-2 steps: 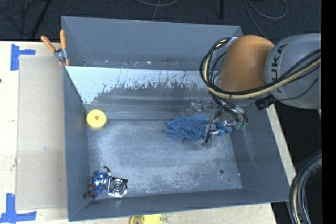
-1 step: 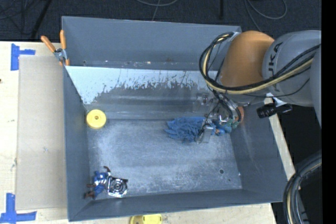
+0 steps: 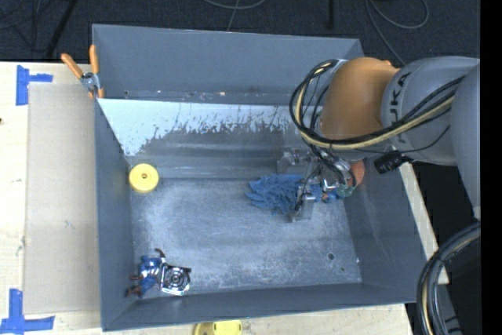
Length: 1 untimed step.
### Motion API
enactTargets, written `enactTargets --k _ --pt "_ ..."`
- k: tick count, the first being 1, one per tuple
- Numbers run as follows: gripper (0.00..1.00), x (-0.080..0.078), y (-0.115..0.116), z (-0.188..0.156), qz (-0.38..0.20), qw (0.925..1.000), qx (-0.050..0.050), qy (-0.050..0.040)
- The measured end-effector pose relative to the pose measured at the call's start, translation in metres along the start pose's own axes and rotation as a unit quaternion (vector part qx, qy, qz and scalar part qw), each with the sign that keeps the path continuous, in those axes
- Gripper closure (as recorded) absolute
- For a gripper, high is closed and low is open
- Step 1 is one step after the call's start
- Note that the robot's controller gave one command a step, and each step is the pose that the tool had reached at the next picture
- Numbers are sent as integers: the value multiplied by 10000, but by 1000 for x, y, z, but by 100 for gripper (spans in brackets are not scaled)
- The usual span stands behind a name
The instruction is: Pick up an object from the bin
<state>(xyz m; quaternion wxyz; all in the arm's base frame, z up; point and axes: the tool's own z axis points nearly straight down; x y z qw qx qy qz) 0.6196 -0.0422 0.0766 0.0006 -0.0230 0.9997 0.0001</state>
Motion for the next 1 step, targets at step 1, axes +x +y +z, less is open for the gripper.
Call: enactTargets --k 1 --pt "100 0 21 7 1791 9838 1 6"
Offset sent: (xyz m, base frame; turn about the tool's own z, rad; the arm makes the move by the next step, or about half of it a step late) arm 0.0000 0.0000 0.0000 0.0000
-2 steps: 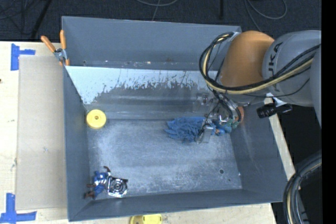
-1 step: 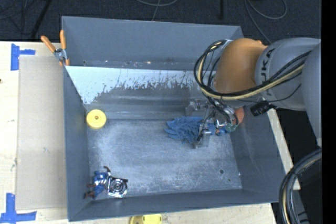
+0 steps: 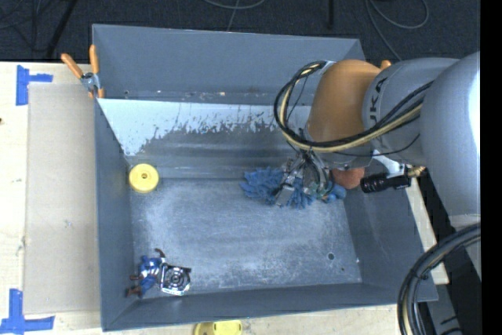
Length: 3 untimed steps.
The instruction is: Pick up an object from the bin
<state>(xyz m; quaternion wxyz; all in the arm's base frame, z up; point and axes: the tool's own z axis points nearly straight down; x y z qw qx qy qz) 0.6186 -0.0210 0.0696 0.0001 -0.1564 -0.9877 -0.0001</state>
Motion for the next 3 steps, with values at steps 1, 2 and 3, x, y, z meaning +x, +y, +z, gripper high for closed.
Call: enactTargets --k 1,2,3 --pt "100 0 0 0 -2 10000 1 0" --pt "100 1 0 -3 -5 10000 5 12" --pt "100 4 -1 -22 -3 10000 15 58"
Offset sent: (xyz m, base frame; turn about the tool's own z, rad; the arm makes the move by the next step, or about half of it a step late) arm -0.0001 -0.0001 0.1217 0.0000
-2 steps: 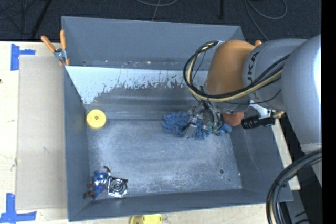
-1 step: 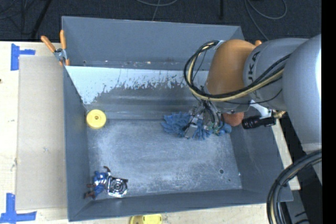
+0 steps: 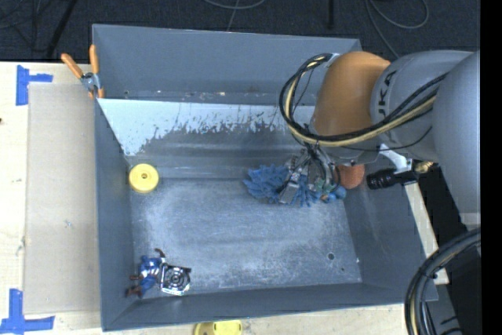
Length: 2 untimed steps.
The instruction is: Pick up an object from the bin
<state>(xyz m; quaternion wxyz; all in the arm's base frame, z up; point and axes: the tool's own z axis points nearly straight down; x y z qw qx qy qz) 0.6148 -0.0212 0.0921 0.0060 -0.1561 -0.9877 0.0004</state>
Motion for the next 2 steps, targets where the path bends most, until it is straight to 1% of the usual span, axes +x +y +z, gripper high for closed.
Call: enactTargets --k 1,2 --pt "100 -2 0 -23 2 10000 -12 -36" --pt "100 -2 0 -40 0 10000 -14 -49"
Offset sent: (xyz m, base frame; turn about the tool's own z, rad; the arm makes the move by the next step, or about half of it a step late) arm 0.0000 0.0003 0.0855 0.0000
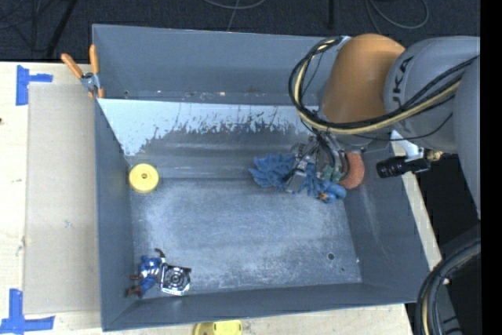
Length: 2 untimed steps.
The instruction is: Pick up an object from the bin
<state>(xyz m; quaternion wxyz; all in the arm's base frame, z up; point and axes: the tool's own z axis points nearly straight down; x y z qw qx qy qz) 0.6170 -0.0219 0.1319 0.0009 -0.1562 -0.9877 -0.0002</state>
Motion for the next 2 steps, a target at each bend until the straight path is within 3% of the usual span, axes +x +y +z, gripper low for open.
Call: enactTargets --k 2 --pt "100 -1 0 -35 -5 10000 -6 -20"
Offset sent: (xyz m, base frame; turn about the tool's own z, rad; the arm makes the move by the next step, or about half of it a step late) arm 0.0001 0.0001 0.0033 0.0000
